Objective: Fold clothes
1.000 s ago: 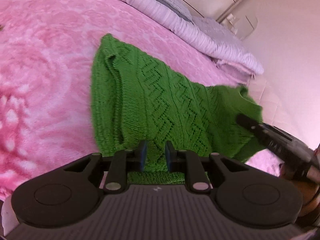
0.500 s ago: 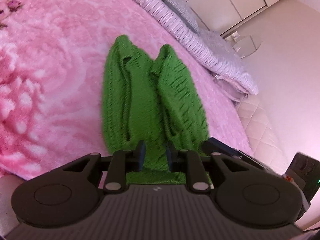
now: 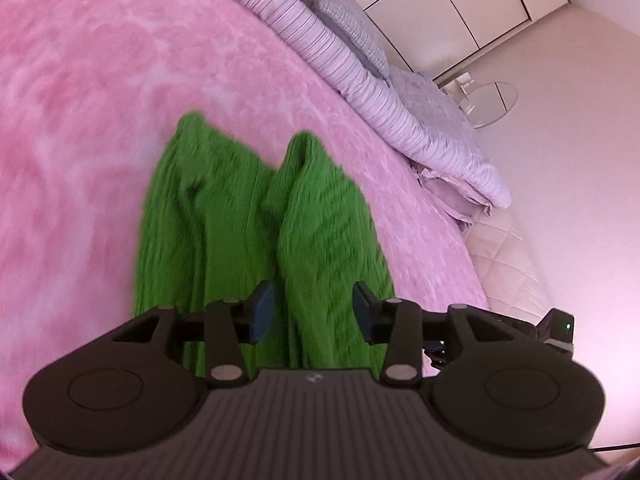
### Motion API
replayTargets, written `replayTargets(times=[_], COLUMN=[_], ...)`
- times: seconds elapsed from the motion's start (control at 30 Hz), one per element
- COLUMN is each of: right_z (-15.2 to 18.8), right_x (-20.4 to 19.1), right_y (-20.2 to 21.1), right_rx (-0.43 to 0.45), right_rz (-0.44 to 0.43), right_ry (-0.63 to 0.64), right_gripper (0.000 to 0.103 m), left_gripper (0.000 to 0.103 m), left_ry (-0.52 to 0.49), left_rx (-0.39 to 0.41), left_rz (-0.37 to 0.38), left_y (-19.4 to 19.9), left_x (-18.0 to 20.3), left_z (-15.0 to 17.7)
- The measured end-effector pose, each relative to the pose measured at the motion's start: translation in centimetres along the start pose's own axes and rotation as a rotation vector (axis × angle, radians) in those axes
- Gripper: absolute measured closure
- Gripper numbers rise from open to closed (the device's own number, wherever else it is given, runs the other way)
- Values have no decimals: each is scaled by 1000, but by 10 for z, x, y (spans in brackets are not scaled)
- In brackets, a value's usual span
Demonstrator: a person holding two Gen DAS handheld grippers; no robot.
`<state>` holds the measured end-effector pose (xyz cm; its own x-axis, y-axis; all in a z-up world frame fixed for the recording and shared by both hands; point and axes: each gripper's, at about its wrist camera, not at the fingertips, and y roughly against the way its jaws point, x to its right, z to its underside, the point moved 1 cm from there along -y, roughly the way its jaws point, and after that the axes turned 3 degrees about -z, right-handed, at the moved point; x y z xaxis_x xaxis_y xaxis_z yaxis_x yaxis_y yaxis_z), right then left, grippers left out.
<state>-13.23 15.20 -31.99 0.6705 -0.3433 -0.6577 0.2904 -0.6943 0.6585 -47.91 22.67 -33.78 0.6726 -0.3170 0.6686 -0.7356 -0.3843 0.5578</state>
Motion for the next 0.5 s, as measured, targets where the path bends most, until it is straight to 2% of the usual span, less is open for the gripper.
replayTargets(times=[0.07, 0.17, 0.27, 0.5], right_z=[-12, -23, -29, -30], right_x=[-1, -1, 0, 15], right_y=[-9, -23, -33, -43], right_rx=[-5, -27, -50, -59], right_rz=[15, -12, -47, -104], right_ry=[5, 34, 71, 57], right_gripper=[65, 65, 65, 65], left_gripper=[61, 61, 60, 60], left_ry=[-33, -77, -73, 12], left_rx=[3, -14, -35, -27], left_rz=[-17, -53, -85, -28], left_y=[-16, -38, -60, -86], left_x=[2, 3, -2, -13], left_z=[-14, -26, -34, -38])
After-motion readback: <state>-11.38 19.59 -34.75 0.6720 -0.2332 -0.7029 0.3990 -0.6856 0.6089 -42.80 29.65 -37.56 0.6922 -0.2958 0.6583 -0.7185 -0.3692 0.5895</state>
